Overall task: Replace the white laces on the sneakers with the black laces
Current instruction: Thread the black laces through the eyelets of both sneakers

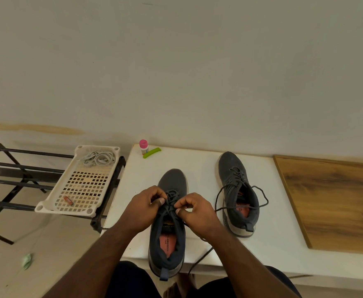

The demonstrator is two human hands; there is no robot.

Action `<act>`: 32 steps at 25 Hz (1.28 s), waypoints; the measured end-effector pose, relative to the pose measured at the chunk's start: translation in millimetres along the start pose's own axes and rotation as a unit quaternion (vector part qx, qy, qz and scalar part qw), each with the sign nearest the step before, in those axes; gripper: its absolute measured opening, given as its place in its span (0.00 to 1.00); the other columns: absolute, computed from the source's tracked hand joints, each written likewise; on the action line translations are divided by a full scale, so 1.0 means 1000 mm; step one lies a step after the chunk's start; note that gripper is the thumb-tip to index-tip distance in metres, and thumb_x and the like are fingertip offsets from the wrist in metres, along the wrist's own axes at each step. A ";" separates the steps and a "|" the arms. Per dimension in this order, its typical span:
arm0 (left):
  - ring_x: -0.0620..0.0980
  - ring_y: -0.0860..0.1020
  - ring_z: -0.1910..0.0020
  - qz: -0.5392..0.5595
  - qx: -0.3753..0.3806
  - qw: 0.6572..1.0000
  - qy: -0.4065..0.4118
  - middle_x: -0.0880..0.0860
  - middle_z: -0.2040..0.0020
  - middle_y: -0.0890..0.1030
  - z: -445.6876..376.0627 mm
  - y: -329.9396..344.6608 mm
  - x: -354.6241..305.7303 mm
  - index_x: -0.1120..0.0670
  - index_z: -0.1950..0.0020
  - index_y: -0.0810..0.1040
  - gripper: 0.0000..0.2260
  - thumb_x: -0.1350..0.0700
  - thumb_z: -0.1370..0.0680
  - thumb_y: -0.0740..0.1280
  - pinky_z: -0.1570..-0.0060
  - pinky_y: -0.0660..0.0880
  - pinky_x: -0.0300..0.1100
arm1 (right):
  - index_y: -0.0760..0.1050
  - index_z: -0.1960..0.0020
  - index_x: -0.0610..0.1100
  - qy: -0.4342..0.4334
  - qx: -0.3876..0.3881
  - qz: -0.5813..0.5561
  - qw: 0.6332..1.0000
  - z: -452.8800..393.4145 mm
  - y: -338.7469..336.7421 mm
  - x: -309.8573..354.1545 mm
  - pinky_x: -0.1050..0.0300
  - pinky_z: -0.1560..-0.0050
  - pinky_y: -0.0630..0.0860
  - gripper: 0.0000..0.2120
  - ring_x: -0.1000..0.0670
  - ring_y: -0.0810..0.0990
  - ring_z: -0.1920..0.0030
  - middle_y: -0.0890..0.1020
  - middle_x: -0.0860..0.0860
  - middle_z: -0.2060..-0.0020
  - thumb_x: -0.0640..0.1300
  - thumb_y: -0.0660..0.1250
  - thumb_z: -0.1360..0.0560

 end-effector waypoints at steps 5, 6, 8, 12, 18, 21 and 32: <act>0.39 0.79 0.52 -0.005 0.003 1.000 -0.006 0.42 0.55 0.82 0.000 0.000 0.003 0.44 0.53 0.79 0.08 0.58 0.21 0.67 0.55 0.70 0.30 | 0.79 0.55 0.54 -0.025 0.016 0.050 0.998 -0.001 0.003 0.004 0.60 0.46 0.75 0.06 0.56 0.77 0.49 0.79 0.56 0.52 0.43 0.69 0.24; 0.40 0.79 0.52 -0.006 0.004 1.000 -0.007 0.42 0.55 0.82 0.000 0.001 0.003 0.44 0.53 0.79 0.07 0.58 0.21 0.67 0.54 0.70 0.30 | 0.78 0.55 0.53 -0.024 0.018 0.061 0.998 -0.001 0.004 0.004 0.61 0.46 0.75 0.05 0.56 0.76 0.49 0.78 0.55 0.51 0.43 0.68 0.23; 0.40 0.79 0.52 -0.006 0.005 1.000 -0.009 0.42 0.55 0.82 0.000 0.001 0.003 0.45 0.52 0.79 0.07 0.58 0.21 0.67 0.54 0.71 0.30 | 0.76 0.54 0.51 -0.011 0.012 0.050 0.999 -0.001 0.004 0.000 0.61 0.47 0.75 0.05 0.55 0.76 0.50 0.77 0.55 0.51 0.41 0.66 0.22; 0.38 0.79 0.52 -0.008 0.005 1.000 -0.010 0.42 0.54 0.82 0.001 0.000 0.003 0.46 0.50 0.80 0.07 0.58 0.21 0.67 0.57 0.70 0.26 | 0.77 0.53 0.51 -0.010 0.002 0.025 1.000 0.001 0.001 -0.003 0.60 0.46 0.76 0.05 0.56 0.76 0.49 0.77 0.57 0.51 0.41 0.68 0.22; 0.38 0.79 0.49 -0.008 0.017 1.000 -0.018 0.40 0.52 0.82 0.009 -0.005 0.010 0.43 0.48 0.80 0.08 0.57 0.20 0.67 0.49 0.75 0.33 | 0.76 0.55 0.50 -0.005 -0.023 -0.034 0.999 0.005 0.002 -0.007 0.57 0.48 0.77 0.06 0.55 0.77 0.52 0.79 0.54 0.55 0.41 0.68 0.22; 0.36 0.78 0.49 -0.026 0.043 0.999 -0.018 0.39 0.51 0.82 0.019 -0.008 0.012 0.43 0.48 0.81 0.06 0.54 0.20 0.67 0.49 0.74 0.34 | 0.77 0.54 0.53 -0.009 -0.031 -0.039 0.999 0.007 -0.001 -0.005 0.57 0.46 0.78 0.05 0.57 0.78 0.50 0.80 0.55 0.53 0.42 0.69 0.22; 0.46 0.79 0.58 -0.083 0.027 0.993 -0.080 0.49 0.58 0.81 0.042 -0.026 0.005 0.50 0.51 0.71 0.06 0.54 0.16 0.57 0.59 0.74 0.39 | 0.80 0.51 0.47 0.060 0.068 0.069 0.993 0.033 -0.017 -0.006 0.50 0.47 0.82 0.04 0.53 0.81 0.56 0.81 0.54 0.59 0.46 0.67 0.20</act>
Point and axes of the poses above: each hand's wrist, its own z-axis away from the middle knuckle, its own y-axis out of the palm, x = y × z, the point moved 8 cm from there along -z, towards the middle knuckle
